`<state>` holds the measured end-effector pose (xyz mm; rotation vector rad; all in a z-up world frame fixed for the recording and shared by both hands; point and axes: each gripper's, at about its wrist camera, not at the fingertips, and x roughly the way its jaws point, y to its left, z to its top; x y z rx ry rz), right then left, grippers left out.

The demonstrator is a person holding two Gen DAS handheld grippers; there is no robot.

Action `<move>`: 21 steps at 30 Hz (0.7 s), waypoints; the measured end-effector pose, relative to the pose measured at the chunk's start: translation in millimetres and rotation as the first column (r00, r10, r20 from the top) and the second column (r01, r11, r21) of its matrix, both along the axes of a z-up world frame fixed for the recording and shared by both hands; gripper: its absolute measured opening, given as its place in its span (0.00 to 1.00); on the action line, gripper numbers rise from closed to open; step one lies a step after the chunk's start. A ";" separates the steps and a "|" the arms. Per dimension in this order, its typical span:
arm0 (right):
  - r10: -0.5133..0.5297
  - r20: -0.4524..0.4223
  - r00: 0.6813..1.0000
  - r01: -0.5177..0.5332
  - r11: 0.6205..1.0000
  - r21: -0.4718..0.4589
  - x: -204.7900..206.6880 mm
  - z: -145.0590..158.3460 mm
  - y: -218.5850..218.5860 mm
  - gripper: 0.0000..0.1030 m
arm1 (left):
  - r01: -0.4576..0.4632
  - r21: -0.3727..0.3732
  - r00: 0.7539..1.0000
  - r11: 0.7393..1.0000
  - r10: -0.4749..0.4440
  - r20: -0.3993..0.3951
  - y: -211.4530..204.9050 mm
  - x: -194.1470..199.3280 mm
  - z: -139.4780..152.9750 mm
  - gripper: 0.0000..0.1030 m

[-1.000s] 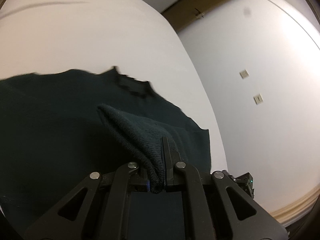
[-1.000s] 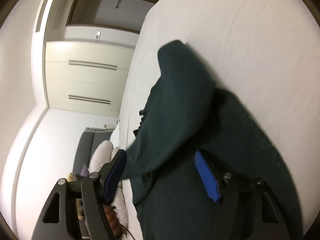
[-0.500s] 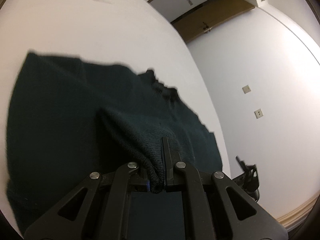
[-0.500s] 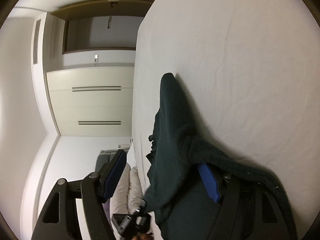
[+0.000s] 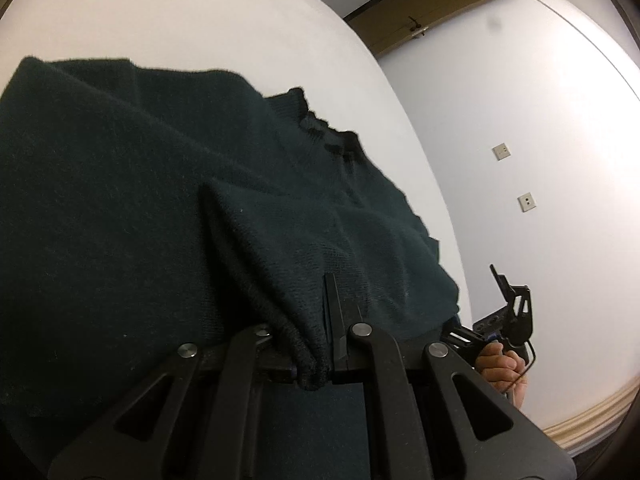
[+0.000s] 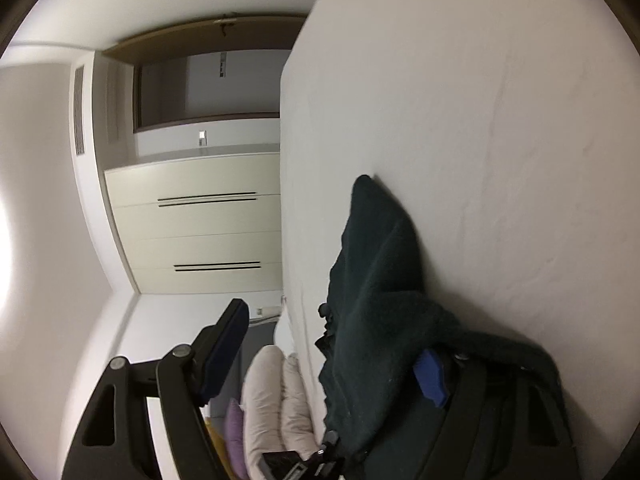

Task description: Fold small clothes

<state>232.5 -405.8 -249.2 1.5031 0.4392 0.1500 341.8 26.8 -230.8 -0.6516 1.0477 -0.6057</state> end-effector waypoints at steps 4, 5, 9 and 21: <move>0.002 0.019 1.000 -0.002 0.999 0.032 -3.9 -10.3 -5.3 0.60 | 0.002 -0.019 1.000 1.000 -0.002 -0.017 4.1 -0.1 -5.9 0.08; -0.002 0.022 1.000 0.001 0.998 0.060 -5.5 -15.6 -8.6 0.56 | 0.006 -0.022 1.000 1.000 -0.006 -0.019 5.6 -0.9 -6.5 0.08; 0.008 0.023 1.000 -0.010 0.997 0.083 -7.3 -22.7 -11.1 0.47 | 0.014 -0.022 0.999 1.000 -0.015 -0.029 19.2 6.5 -0.3 0.08; 0.108 -0.128 0.986 -0.120 0.988 -0.093 -42.6 13.4 23.3 0.69 | -0.060 0.143 0.994 0.988 0.072 -0.081 59.7 10.2 23.1 0.13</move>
